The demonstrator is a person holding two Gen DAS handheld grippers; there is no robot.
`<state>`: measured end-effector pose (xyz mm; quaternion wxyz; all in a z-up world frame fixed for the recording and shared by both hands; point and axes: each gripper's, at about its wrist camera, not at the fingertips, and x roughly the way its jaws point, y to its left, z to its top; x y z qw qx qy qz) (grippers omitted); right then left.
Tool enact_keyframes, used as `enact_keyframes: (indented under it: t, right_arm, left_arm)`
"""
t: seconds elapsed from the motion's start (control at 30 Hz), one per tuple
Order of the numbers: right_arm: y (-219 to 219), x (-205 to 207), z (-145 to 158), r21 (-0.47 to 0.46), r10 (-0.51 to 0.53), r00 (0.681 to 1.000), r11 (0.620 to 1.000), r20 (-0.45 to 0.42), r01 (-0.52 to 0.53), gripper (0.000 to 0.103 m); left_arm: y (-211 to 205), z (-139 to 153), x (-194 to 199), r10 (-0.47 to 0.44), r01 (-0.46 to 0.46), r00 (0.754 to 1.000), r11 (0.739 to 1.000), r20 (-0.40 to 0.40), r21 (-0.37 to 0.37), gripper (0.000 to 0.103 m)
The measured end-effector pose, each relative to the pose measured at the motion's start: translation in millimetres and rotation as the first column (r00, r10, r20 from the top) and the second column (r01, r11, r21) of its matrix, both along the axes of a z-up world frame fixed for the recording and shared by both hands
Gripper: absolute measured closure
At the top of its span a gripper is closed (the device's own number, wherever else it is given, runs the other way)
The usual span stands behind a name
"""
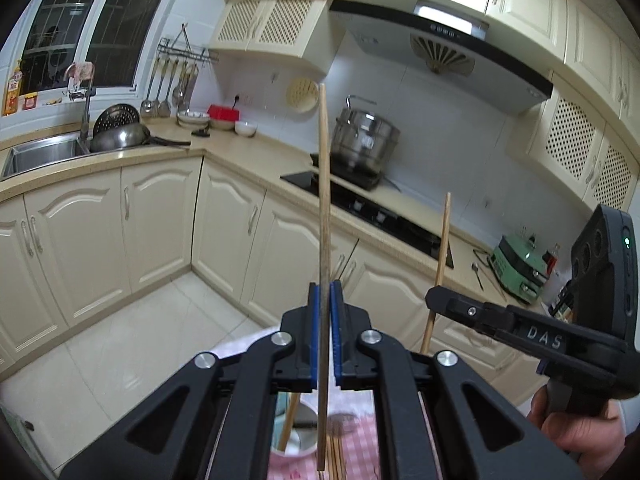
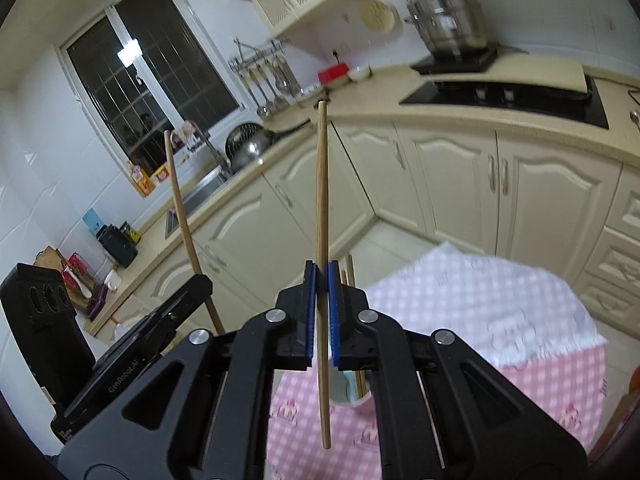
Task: Organize utensils
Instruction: 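Lift both held chopsticks up and carry them over the pink cup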
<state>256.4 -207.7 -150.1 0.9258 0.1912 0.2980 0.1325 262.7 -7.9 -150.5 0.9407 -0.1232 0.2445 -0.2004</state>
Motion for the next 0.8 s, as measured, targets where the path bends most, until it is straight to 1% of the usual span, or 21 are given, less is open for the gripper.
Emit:
enact_keyframes:
  t: [0.07,0.13,0.2,0.3,0.4,0.63,0.8]
  right_arm:
    - [2.2,3.2,-7.8,0.002,-0.009,1.0,1.0,0.023,0.009,0.097]
    - [5.6,6.3,-19.5,0.004,-0.025,0.998,1.0,0.057,0.024,0.097]
    - [6.6,7.8,-29.8,0.012,-0.034,0.997,0.999,0.075,0.033,0.097]
    - [11.5,10.8,-46.4,-0.006,-0.046,0.994,0.999,0.101,0.046,0.097]
    - [13.9,12.3,-62.6,-0.01,-0.053,0.993,0.998,0.11,0.054,0.097]
    - [18.5,15.1,-81.0,-0.029,-0.057,0.99,0.998,0.129,0.061,0.097]
    - [24.4,15.5,-92.2,-0.05,-0.03,0.994,0.998,0.109,0.036,0.097]
  left_arm:
    - [0.1,-9.2,6.1,-0.008,0.008,1.0,1.0,0.021,-0.006,0.098]
    - [-2.4,-22.0,11.2,-0.024,0.024,0.999,1.0,0.042,0.003,0.098]
    - [-3.8,-37.2,13.8,-0.038,0.037,0.998,0.999,0.051,0.006,0.098]
    - [-4.0,-56.2,14.7,-0.05,0.049,0.997,0.999,0.063,0.017,0.098]
    - [-4.0,-71.2,15.1,-0.057,0.055,0.996,0.998,0.073,0.028,0.098]
    - [-6.7,-96.8,21.0,-0.058,0.056,0.995,0.998,0.079,0.033,0.098]
    - [-6.1,-110.0,22.0,-0.055,0.053,0.996,0.998,0.069,0.032,0.098]
